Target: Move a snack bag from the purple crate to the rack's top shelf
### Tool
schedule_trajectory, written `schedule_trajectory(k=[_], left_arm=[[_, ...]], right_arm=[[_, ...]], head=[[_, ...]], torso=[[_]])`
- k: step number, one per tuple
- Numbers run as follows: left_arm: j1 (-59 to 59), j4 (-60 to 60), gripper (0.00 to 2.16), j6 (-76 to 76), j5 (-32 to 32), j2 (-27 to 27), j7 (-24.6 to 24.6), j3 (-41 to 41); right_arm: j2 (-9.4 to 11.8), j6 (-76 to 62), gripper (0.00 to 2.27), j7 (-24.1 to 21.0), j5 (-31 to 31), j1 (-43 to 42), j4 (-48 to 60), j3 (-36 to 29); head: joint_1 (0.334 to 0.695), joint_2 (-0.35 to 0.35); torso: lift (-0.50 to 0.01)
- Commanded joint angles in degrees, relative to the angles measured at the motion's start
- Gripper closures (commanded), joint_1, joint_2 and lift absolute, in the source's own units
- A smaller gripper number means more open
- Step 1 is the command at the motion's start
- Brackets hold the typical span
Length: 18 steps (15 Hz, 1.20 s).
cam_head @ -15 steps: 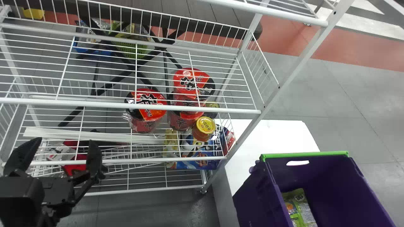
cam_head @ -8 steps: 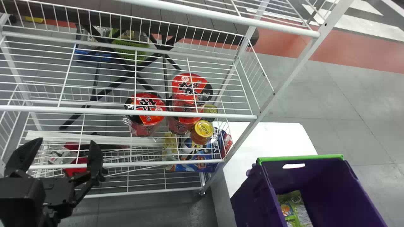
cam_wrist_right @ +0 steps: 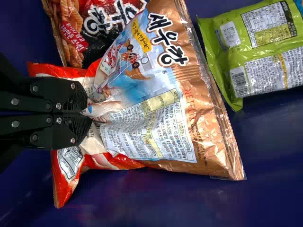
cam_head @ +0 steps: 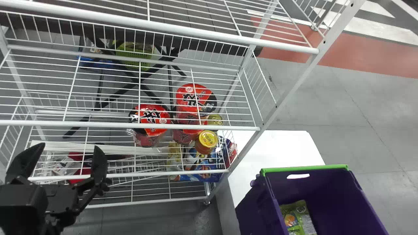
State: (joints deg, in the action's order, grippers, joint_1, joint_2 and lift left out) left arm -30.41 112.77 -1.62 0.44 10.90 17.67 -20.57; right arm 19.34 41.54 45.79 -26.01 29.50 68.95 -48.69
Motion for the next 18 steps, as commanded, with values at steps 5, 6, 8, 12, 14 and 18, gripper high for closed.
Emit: schedule_trajectory(k=[5, 6, 8, 12, 14, 18], left_arm=[[-0.2, 0.2, 0.06, 0.0, 0.0, 0.0, 0.2, 0.0], [-0.2, 0.2, 0.06, 0.0, 0.0, 0.0, 0.2, 0.1], [-0.2, 0.2, 0.06, 0.0, 0.0, 0.0, 0.2, 0.1], [0.0, 0.0, 0.06, 0.0, 0.0, -0.2, 0.1, 0.2], [0.3, -0.2, 0.06, 0.0, 0.0, -0.3, 0.2, 0.2], [0.3, -0.2, 0.06, 0.0, 0.0, -0.3, 0.1, 0.3]], right_arm=[[-0.1, -0.3, 2.04, 0.0, 0.0, 0.0, 0.0, 0.4], [-0.1, -0.1, 2.04, 0.0, 0.0, 0.0, 0.0, 0.5], [-0.2, -0.1, 2.04, 0.0, 0.1, 0.0, 0.0, 0.6], [-0.1, 0.1, 2.04, 0.0, 0.1, -0.1, 0.0, 0.9], [-0.1, 0.4, 2.04, 0.1, 0.1, -0.3, 0.0, 0.9], [-0.2, 0.6, 2.04, 0.3, 0.3, -0.9, 0.4, 1.7]], head=[[0.695, -0.35], [0.695, -0.35], [0.695, -0.35], [0.695, -0.35], [0.695, -0.35], [0.695, -0.35]], torso=[[-0.321], [-0.317], [-0.309], [-0.293], [-0.284], [-0.269]])
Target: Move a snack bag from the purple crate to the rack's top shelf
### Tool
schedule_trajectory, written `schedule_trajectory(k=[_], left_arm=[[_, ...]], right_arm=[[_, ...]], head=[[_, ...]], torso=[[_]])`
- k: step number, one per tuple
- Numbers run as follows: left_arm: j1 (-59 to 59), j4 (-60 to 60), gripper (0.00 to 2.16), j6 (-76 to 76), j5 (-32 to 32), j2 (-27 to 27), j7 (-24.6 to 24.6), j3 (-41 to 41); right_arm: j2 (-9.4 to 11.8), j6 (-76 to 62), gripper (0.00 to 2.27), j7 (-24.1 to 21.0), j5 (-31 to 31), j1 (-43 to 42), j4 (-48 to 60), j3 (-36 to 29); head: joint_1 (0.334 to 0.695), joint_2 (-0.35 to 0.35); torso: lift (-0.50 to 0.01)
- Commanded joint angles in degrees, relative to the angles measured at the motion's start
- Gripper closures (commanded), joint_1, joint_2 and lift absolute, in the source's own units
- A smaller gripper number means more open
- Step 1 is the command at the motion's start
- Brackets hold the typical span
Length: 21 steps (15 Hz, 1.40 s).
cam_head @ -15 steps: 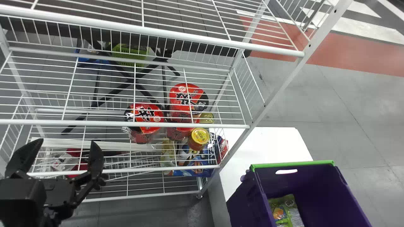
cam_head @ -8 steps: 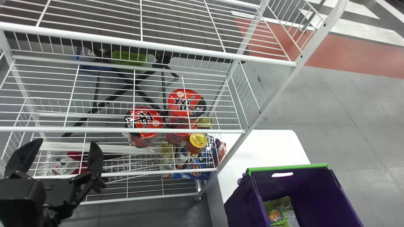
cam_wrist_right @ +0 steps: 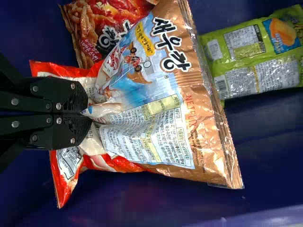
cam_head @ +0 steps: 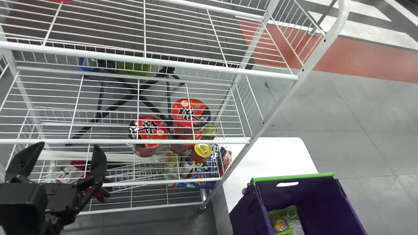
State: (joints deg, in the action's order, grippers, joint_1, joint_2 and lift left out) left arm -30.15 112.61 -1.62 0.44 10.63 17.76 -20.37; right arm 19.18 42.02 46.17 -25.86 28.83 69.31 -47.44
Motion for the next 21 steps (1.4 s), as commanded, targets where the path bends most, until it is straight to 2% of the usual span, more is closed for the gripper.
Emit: schedule_trajectory(k=[1, 15, 21], left_arm=[[0.0, 0.0, 0.06, 0.2, 0.0, 0.0, 0.0, 0.2], [-1.0, 2.2, 0.06, 2.8, 1.1, 0.2, 0.2, -0.3], [-1.1, 2.1, 0.06, 3.0, 1.7, 0.1, 0.6, -0.7]], right_arm=[[0.0, 0.1, 2.04, 0.0, 0.1, -0.2, 0.0, 0.7], [-0.2, 0.7, 2.04, 1.4, 2.4, -1.2, 1.8, 1.6], [-1.3, 0.0, 2.04, 1.6, 2.7, -1.5, 3.0, 2.0]], head=[[0.695, -0.35], [0.695, -0.35], [0.695, -0.35]], torso=[[-0.265], [-0.209], [-0.184]])
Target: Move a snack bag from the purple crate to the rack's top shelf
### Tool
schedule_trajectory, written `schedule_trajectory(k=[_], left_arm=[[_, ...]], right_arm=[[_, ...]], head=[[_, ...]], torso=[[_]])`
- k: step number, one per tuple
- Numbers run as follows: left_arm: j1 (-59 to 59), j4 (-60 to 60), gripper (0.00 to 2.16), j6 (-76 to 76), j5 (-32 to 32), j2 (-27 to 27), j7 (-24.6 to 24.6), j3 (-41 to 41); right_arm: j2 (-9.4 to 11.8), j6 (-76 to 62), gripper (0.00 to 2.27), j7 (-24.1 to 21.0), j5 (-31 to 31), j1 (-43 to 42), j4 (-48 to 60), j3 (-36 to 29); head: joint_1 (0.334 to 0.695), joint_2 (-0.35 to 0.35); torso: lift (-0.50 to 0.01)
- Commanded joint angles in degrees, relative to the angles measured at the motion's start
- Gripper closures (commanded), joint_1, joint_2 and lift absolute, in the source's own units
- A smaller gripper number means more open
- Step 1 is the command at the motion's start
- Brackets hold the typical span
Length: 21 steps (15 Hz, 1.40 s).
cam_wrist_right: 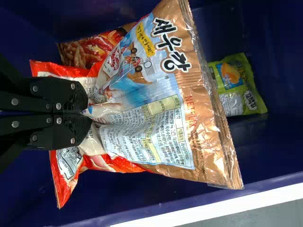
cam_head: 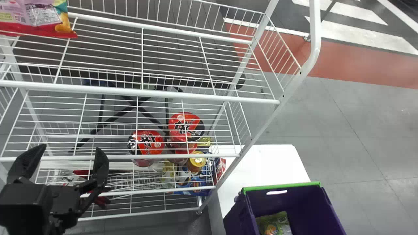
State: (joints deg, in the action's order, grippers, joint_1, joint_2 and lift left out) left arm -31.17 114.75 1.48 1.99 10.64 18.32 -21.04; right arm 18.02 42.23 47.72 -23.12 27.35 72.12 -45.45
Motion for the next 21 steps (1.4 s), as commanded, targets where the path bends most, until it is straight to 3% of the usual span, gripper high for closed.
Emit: schedule_trajectory(k=[1, 21], left_arm=[[-0.2, 0.0, 0.06, -0.1, 0.1, 0.2, 0.3, -0.1], [-1.2, 1.8, 0.06, 1.5, 1.2, 0.5, 1.1, 0.0]], right_arm=[[-0.4, -0.3, 2.04, 0.0, 0.0, 0.0, 0.3, 0.2], [-1.7, 1.5, 2.04, 1.7, 0.1, -0.5, 3.8, 2.2]], head=[[0.695, -0.35], [0.695, -0.35]], torso=[[-0.181], [-0.101]])
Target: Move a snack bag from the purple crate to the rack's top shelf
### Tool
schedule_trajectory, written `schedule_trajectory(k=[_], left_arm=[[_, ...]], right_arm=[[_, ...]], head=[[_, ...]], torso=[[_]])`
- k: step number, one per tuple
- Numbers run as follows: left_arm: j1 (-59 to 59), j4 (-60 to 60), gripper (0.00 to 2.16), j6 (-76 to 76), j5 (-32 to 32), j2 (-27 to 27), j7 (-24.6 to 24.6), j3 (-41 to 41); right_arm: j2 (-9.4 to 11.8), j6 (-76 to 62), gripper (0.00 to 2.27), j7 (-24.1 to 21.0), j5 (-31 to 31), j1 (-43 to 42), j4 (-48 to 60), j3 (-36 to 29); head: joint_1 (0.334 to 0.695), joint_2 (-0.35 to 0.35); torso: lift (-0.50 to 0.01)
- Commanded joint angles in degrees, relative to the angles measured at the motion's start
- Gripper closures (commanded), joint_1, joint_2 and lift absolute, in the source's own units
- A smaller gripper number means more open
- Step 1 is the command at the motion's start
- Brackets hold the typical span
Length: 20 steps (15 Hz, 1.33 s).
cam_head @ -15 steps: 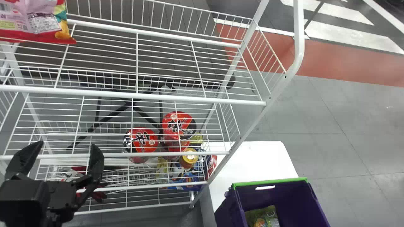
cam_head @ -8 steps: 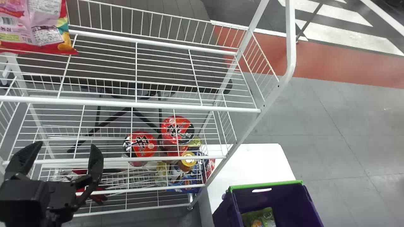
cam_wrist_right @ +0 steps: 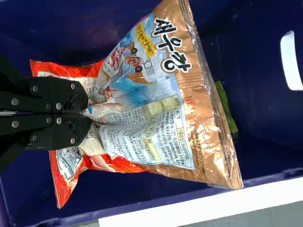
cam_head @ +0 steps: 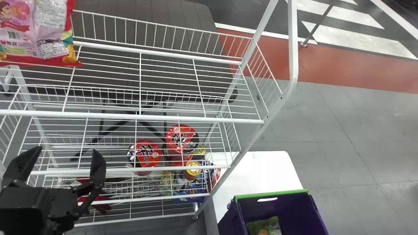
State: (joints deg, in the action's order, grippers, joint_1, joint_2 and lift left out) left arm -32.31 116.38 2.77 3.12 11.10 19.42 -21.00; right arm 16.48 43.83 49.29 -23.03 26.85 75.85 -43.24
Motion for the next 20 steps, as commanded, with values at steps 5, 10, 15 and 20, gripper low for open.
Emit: schedule_trajectory(k=[5, 10, 15, 20], left_arm=[[-0.4, 0.7, 0.06, 0.5, 0.0, 0.1, 0.0, -0.2], [-0.8, 1.0, 0.06, 0.4, 0.2, 0.1, 0.0, -0.2], [-1.0, 1.0, 0.06, 0.4, 0.3, 0.1, 0.0, -0.3], [-1.2, 0.9, 0.06, 0.2, 0.3, 0.1, 0.1, -0.3]], right_arm=[[-0.8, 1.7, 2.04, 1.9, -0.3, 0.1, 2.4, -0.5], [-1.4, 2.0, 2.04, 2.6, -0.3, 0.6, 3.9, -0.9], [-1.6, 1.5, 2.04, 3.0, -0.2, 0.8, 3.9, -0.9], [-1.7, 1.5, 2.04, 3.1, -0.2, 0.9, 4.1, -0.5]], head=[[0.695, -0.35], [0.695, -0.35], [0.695, -0.35], [0.695, -0.35]], torso=[[-0.081], [-0.061], [-0.041], [-0.021]])
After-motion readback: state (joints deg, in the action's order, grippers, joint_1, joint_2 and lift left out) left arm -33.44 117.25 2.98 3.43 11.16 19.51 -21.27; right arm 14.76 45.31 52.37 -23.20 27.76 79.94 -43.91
